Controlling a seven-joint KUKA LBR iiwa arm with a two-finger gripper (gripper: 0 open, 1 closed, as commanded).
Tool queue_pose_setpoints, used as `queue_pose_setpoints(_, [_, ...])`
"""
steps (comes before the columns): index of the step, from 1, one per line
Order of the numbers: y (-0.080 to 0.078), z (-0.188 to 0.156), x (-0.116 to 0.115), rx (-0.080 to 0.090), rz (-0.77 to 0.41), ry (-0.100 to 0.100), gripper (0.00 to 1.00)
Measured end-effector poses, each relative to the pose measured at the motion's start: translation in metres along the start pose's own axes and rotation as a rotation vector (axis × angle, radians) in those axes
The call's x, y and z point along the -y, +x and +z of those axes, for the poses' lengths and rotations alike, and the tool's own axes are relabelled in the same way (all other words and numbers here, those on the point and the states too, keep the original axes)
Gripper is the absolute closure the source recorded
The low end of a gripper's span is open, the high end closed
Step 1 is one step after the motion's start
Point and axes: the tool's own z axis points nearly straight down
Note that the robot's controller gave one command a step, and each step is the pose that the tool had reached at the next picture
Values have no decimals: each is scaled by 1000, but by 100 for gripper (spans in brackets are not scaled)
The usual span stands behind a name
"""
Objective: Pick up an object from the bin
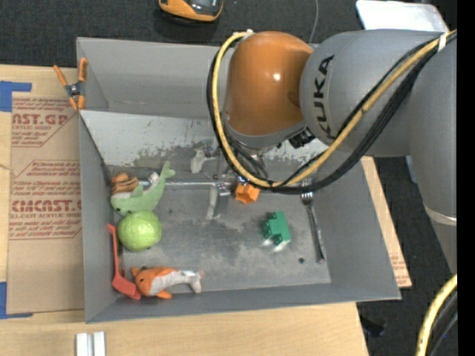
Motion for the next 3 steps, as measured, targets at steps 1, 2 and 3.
queue_pose_setpoints(1, [31, 38, 27, 3, -360, 0, 0])
queue_pose_setpoints(2, [36, 59, 16, 2, -465, -1, 0])
queue_pose_setpoints(3, [74, 99, -4, 1, -150, 0, 0])
